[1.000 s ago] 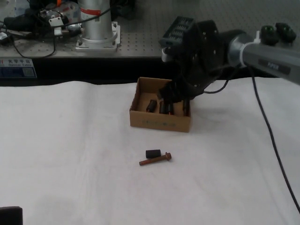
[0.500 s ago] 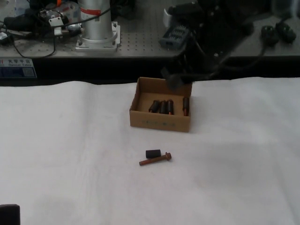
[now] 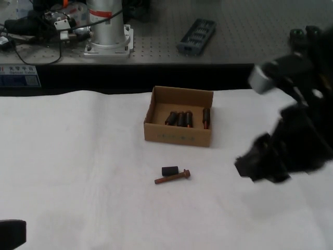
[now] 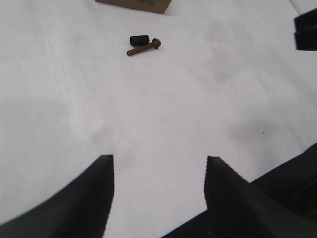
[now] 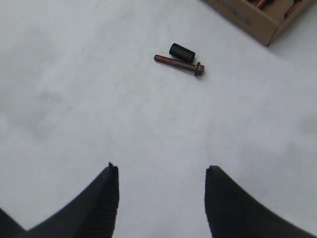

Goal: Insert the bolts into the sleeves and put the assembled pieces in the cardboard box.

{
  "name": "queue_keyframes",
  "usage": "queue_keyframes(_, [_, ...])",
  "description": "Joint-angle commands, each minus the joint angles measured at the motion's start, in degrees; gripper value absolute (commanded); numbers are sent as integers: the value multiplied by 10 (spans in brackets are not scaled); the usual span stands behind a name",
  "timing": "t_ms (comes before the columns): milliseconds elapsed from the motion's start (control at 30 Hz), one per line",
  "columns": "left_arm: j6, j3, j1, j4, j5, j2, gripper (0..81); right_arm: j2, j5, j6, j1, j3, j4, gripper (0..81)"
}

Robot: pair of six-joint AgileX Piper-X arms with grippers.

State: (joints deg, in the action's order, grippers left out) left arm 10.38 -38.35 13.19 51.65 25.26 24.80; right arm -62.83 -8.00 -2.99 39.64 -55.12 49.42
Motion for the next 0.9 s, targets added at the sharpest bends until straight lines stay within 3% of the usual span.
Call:
queue_keyframes(0, [-6, -2, -1, -9, -6, 18, 400, 80, 11, -28, 5, 66, -12, 394])
queue_keyframes(300, [-5, -2, -1, -30, -6, 46, 400, 261, 36, -32, 5, 163, -44, 394])
queue_keyframes(400, [3, -2, -1, -36, 3, 46, 400, 266, 31, -102, 5, 172, -66, 394])
queue_keyframes(667, [3, -2, -1, -42, 46, 46, 400, 103, -47, -296, 5, 172, -177, 394])
queue_keyframes(867, [-34, -2, -1, -42, 51, 46, 400, 1, -85, -308, 5, 151, -239, 394])
